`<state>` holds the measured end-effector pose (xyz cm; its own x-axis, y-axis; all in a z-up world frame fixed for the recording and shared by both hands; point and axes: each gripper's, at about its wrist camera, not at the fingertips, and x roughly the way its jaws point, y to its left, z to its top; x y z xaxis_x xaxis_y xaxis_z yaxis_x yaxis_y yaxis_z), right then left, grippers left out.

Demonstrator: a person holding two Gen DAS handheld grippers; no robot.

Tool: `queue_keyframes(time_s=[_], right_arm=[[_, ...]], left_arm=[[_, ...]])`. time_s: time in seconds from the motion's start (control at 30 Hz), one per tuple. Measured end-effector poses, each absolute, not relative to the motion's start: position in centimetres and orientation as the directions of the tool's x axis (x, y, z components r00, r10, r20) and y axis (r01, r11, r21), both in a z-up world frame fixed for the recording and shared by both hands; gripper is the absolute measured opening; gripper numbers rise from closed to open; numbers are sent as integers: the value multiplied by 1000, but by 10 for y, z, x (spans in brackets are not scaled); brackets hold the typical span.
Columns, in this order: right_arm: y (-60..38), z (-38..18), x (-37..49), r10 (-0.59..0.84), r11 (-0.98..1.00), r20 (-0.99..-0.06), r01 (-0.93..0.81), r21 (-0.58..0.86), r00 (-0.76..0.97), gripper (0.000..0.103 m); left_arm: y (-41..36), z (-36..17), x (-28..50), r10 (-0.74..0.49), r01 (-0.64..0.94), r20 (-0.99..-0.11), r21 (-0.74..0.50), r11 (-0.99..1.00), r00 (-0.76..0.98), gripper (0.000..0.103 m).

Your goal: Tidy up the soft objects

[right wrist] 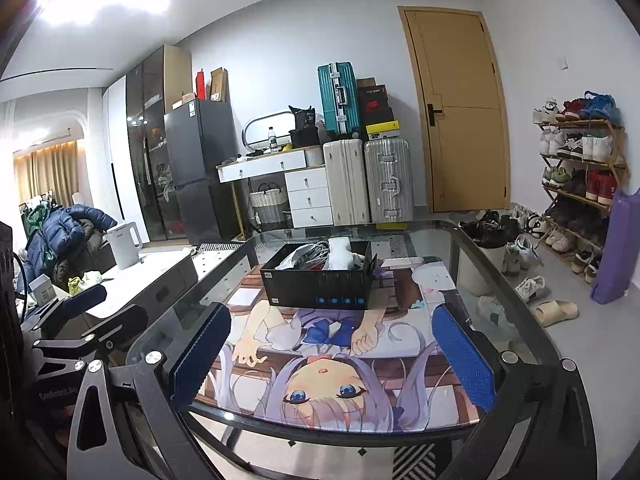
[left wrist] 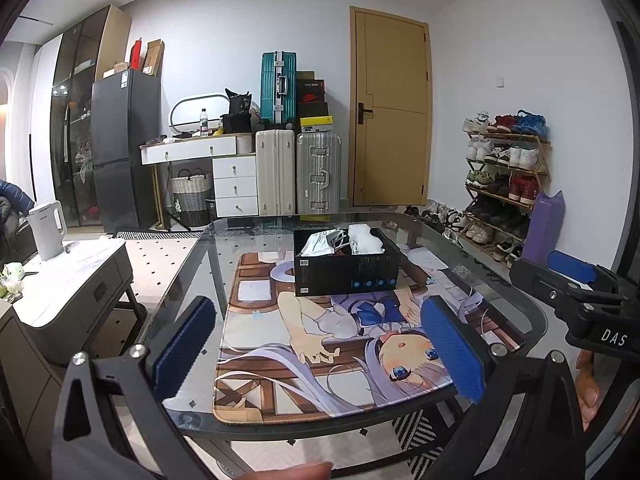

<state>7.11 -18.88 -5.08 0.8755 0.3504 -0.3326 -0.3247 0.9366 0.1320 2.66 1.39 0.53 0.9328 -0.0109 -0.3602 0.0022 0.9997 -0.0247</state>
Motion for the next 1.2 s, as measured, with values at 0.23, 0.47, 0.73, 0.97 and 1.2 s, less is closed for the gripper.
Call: queue_keyframes(time_s=[0.23,0.47,0.73,0.97,1.2], right_arm=[[-188,-49,71,350,937,-332,-324,133,876,102],[-188,-49,72,350,937,-333,-324,133,876,102],[-188,-48,72,350,937,-333,-324,133,876,102],[-188,-48,72,350,937,-334,-324,132,875,102],[-188,-48,72,350,937,-334,-324,132,875,102]], left_arm=[[14,5,26,-10,2,-359,-23,1000,933,103],[15,5,27,-11,4,-360,-22,1000,933,103],[16,5,27,-15,6,-361,-26,1000,932,103],[17,4,27,-12,3,-361,-26,1000,933,103],[18,4,28,-15,5,-362,-28,1000,932,103]])
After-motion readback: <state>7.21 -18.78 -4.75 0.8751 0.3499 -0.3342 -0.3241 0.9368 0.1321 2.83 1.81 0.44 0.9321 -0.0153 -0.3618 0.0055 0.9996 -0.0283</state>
